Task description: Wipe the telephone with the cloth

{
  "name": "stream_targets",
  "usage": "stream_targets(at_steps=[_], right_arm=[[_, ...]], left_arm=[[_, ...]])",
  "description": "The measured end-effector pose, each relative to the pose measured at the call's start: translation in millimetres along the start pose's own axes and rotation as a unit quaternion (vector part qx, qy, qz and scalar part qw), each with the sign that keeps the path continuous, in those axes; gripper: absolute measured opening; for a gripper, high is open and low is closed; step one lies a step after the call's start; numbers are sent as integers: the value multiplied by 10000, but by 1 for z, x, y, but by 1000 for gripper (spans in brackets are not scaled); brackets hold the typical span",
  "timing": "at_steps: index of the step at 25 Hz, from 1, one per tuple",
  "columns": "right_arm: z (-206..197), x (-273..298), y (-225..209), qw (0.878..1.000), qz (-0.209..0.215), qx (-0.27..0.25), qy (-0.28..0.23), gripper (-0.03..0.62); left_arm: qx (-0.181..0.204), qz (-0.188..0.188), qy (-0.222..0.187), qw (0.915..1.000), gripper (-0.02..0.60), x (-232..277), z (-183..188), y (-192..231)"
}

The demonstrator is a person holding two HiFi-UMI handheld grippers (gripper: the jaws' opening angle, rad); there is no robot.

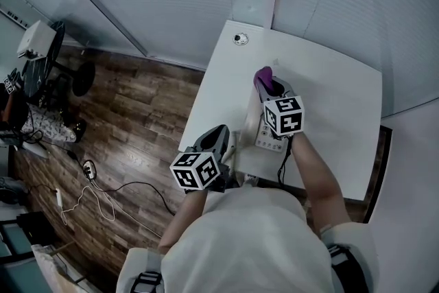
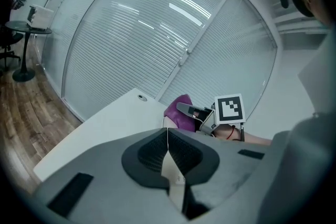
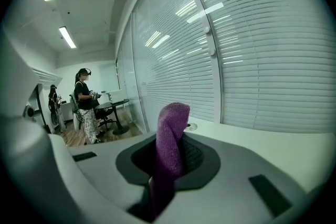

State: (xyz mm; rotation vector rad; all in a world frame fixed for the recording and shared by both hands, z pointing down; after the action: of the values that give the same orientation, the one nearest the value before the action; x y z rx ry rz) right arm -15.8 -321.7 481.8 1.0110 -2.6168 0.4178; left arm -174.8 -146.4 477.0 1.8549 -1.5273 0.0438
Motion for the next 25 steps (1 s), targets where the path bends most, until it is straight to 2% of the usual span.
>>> stream_targets(at_steps=[9,25], right_arm=[[-16,12,5,9993,-34,-127,350,60],[-26,7,13,9979,-138,-495,383,60]], left_arm=[[-49,-26,30,10000,21,0,-2,5],[-174,-56,28,9998,21,4,-6,1]])
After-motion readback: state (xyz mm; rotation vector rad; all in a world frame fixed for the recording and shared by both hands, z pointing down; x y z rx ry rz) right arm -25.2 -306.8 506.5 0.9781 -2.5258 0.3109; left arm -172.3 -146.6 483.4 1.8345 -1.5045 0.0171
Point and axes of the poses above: the fingertips, and each gripper's own axes: x forward along the fingers, y to its left, z out of its top, the point moved 8 cm from there along -x, backward along the fingers, and after that the axes turned 5 degrees about z, right-handed, at the moved point
